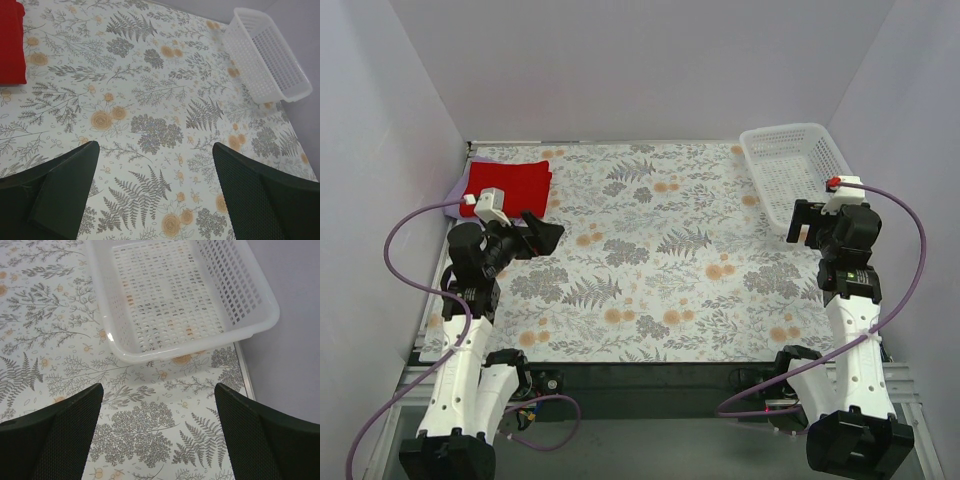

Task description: Fold and stack the t-shirts

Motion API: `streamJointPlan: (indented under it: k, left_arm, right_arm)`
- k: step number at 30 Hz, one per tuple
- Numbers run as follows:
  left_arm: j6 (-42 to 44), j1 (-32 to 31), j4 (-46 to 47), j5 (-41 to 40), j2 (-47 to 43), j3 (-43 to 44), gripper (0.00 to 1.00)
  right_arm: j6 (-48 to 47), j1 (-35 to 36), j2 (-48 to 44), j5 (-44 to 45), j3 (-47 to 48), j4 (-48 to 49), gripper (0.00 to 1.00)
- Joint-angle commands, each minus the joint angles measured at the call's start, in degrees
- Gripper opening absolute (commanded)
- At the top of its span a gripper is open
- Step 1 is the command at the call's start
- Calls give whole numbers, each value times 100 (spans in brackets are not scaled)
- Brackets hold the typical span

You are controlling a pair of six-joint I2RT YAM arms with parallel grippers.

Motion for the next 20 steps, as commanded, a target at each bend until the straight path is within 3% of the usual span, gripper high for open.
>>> streamJointPlan:
  k: [1, 14, 20]
  left_arm:
    - [137, -32, -82, -80, -106, -73, 96]
    - [181, -41, -188, -160, 8, 23, 96]
    - [189, -41, -223, -204, 87, 93, 96]
  right_arm:
    - [234, -30, -71, 300, -52, 312, 98]
    - [137, -21, -141, 538, -211, 470, 98]
    - [-249, -21, -97, 248, -307, 540, 98]
